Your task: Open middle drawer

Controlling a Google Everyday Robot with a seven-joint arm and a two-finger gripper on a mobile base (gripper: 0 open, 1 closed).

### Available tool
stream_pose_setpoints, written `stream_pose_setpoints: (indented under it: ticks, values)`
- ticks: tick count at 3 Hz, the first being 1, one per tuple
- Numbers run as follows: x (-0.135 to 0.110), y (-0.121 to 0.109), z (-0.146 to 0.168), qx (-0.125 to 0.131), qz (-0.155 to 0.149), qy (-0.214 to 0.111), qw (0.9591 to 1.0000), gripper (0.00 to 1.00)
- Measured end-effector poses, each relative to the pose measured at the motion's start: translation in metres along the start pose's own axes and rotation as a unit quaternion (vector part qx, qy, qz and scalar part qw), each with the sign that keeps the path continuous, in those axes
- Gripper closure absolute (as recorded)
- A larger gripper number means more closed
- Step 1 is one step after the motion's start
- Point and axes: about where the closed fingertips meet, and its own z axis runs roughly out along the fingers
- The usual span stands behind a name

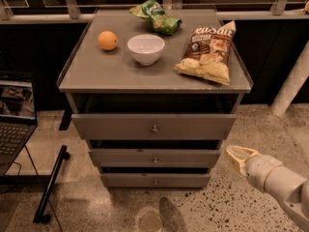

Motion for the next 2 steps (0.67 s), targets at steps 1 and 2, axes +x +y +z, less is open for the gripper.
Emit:
stream_pose_setpoints:
  ticks: [1,2]
  values:
    - [0.043,-0.001,0.019,0.006,-0.007,0.012,0.9999,1.00]
    - [0.100,-0.002,0.047,0.003,-0.035,0.040,0.9986,1.00]
